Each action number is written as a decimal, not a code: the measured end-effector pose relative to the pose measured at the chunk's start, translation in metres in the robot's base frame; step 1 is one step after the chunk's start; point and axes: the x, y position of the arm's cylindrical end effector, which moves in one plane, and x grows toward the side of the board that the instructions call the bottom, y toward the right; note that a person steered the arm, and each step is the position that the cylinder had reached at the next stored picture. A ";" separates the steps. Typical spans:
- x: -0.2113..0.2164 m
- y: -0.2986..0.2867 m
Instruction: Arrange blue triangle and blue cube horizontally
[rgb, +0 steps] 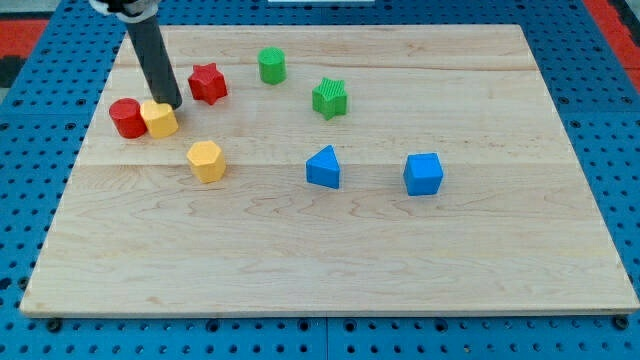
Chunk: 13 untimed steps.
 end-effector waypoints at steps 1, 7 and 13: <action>0.024 -0.005; 0.064 0.098; 0.059 0.220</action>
